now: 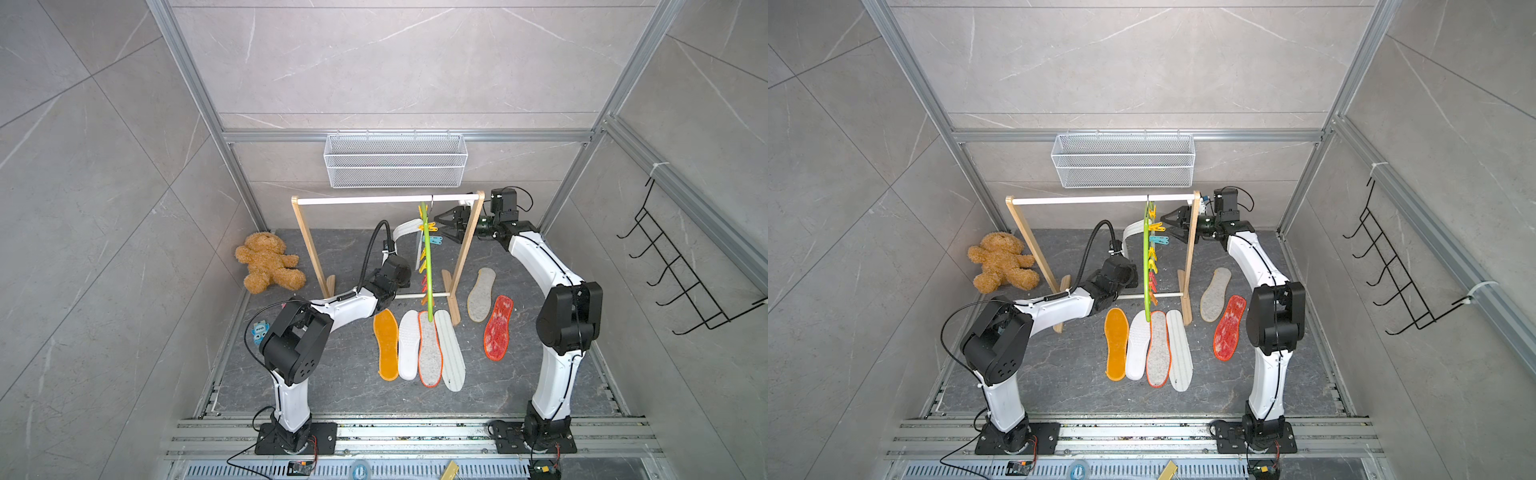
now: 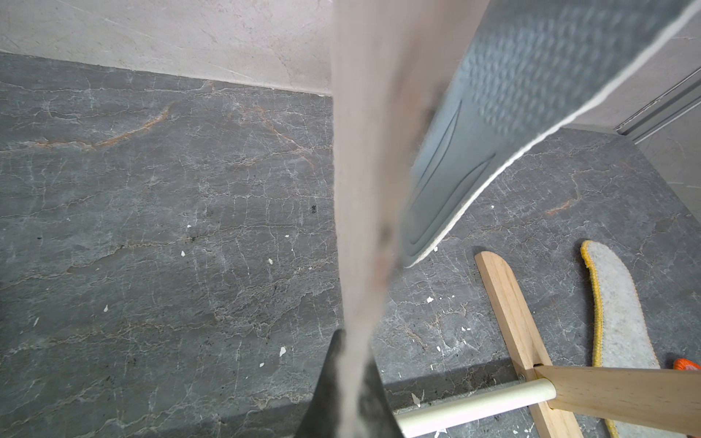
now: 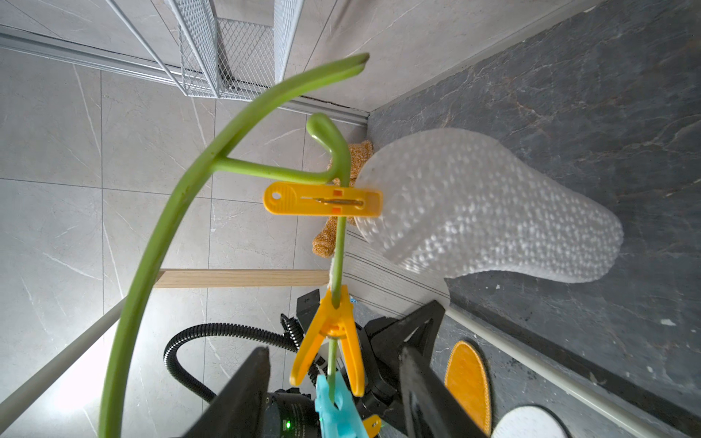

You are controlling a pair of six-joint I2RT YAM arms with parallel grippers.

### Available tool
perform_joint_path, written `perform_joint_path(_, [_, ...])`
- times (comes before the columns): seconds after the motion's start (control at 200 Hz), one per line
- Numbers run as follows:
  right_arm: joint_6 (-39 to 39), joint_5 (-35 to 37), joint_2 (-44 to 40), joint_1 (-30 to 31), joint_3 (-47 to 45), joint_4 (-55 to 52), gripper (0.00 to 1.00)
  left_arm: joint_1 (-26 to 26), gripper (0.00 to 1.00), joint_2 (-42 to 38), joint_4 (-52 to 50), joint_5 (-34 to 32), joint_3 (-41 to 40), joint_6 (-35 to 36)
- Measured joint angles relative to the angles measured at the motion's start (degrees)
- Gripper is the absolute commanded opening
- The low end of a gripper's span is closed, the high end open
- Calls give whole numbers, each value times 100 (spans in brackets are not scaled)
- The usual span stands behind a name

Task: Take the shoe insoles off the hanger
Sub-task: Open the clamp at the hanger.

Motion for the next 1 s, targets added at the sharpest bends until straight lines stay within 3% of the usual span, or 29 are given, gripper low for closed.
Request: perform_joint_path(0.999, [68, -101, 55, 85, 0, 46, 38, 0, 0, 0, -4, 0, 125, -11])
